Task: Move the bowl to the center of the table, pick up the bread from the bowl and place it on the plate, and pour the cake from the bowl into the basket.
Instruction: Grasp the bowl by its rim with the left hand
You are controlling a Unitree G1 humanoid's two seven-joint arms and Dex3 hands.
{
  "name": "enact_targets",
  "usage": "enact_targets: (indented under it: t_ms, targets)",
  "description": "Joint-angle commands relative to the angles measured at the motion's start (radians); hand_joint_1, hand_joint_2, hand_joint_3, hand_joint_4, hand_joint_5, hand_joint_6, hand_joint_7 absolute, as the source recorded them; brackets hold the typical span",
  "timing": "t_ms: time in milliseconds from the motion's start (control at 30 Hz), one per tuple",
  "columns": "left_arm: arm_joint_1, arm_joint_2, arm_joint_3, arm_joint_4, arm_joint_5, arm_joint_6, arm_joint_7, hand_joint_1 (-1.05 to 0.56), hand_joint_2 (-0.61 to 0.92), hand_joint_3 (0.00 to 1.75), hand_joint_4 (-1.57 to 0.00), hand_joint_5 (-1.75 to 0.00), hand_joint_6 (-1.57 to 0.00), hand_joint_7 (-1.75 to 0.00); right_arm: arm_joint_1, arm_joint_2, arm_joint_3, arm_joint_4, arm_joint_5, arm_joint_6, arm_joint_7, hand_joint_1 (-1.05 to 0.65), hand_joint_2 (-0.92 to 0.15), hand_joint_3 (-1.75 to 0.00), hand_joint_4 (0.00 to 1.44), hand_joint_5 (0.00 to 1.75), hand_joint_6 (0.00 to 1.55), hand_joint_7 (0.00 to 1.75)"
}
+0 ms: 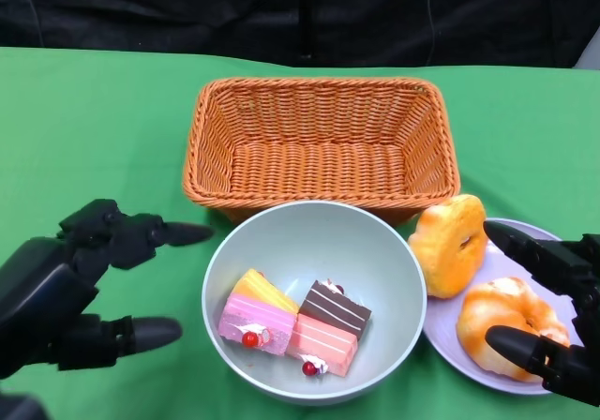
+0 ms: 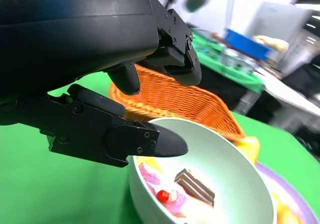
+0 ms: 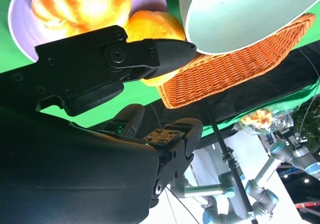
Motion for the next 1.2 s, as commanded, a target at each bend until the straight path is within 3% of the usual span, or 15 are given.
enact_targets:
  t_ms: [33,200,433,667,900,1200]
  targets:
    - [0.016,0.044,0.014,-0.003,0.041,-0.085,-0.006,-0.48,0.91,0.07,-0.01,-1.20,-0.32,-0.60,-0.002,0.008,-0.003,0.007,0.011,-0.009,-0.011,-0.54,-0.92,-0.28,0.26,0.76,0.45,0.09]
    - [0.046,0.039,0.012,-0.071,0.118,-0.132,0.001,-0.53,0.89,0.02,-0.07,-1.15,-0.36,-0.57,0.001,0.016,-0.004,0.000,0.007,0.002,0.001,-0.55,-0.92,-0.29,0.25,0.75,0.46,0.09]
    - [0.104,0.012,0.005,-0.194,0.194,-0.074,-0.003,-0.54,0.87,0.00,-0.11,-1.11,-0.37,-0.53,0.001,0.016,-0.002,0.004,0.010,-0.006,0.000,-0.54,-0.92,-0.28,0.26,0.75,0.46,0.09]
    - [0.153,-0.056,-0.031,-0.283,0.268,-0.046,0.016,-0.51,0.83,0.00,-0.14,-1.15,-0.41,-0.55,-0.005,0.017,0.004,0.011,0.016,-0.006,0.002,-0.54,-0.92,-0.27,0.26,0.75,0.47,0.09]
    - [0.135,-0.090,-0.084,-0.291,0.501,-0.068,0.094,-0.50,0.83,0.00,-0.20,-1.19,-0.44,-0.55,-0.003,0.019,0.005,0.011,0.015,-0.001,0.001,-0.55,-0.92,-0.27,0.26,0.75,0.47,0.08]
    - [0.131,-0.209,-0.209,-0.324,0.750,0.102,0.142,-0.49,0.80,0.00,-0.32,-1.15,-0.59,-0.42,-0.002,0.019,0.009,0.004,0.006,0.009,0.006,-0.55,-0.92,-0.27,0.26,0.75,0.48,0.08]
